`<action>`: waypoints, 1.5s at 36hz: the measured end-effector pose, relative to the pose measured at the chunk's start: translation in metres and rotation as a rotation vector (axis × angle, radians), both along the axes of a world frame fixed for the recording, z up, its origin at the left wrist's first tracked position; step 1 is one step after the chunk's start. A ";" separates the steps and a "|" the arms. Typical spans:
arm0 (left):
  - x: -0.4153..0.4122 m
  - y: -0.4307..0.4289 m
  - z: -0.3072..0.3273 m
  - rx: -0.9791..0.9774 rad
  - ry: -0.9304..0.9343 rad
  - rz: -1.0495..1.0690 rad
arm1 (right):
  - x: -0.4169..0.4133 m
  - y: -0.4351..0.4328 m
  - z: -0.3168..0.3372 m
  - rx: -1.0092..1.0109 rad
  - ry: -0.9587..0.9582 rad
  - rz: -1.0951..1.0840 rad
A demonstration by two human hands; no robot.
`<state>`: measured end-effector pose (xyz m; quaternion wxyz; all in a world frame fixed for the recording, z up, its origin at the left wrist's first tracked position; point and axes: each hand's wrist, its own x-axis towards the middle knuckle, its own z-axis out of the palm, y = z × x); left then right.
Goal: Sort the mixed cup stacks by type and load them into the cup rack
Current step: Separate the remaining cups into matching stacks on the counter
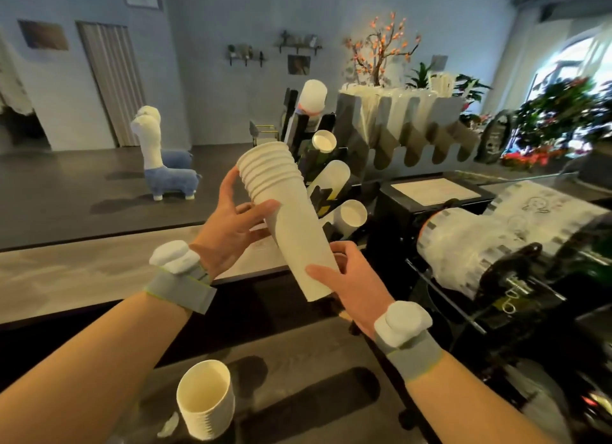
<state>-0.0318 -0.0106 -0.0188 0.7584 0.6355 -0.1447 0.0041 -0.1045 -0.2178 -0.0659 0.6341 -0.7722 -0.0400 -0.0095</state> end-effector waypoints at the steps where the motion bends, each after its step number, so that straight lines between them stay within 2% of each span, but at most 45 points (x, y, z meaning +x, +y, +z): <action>1: 0.002 0.000 0.001 0.061 -0.031 0.042 | -0.003 -0.003 0.007 -0.030 -0.033 -0.040; 4: 0.009 -0.001 0.005 0.301 -0.110 0.157 | -0.009 -0.015 0.027 -0.119 -0.154 -0.183; 14: 0.046 -0.042 0.009 0.700 -0.259 0.075 | -0.014 -0.060 0.119 -0.199 -0.353 -0.650; 21: 0.063 -0.082 0.007 0.923 -0.273 -0.075 | -0.005 -0.073 0.145 -0.435 -0.432 -0.769; 26: 0.070 -0.099 0.002 0.942 -0.237 -0.158 | -0.003 -0.077 0.144 -0.528 -0.419 -0.765; 33: 0.085 -0.113 -0.008 1.079 -0.260 -0.229 | 0.005 -0.085 0.136 -0.569 -0.354 -0.801; 41: 0.098 -0.119 -0.012 1.137 -0.330 -0.178 | 0.018 -0.085 0.135 -0.616 -0.290 -0.821; 46: 0.107 -0.119 -0.018 1.138 -0.307 -0.070 | 0.020 -0.091 0.137 -0.631 -0.250 -0.799; 54: 0.106 -0.117 -0.024 1.110 -0.456 -0.114 | 0.026 -0.078 0.123 -0.658 -0.211 -0.763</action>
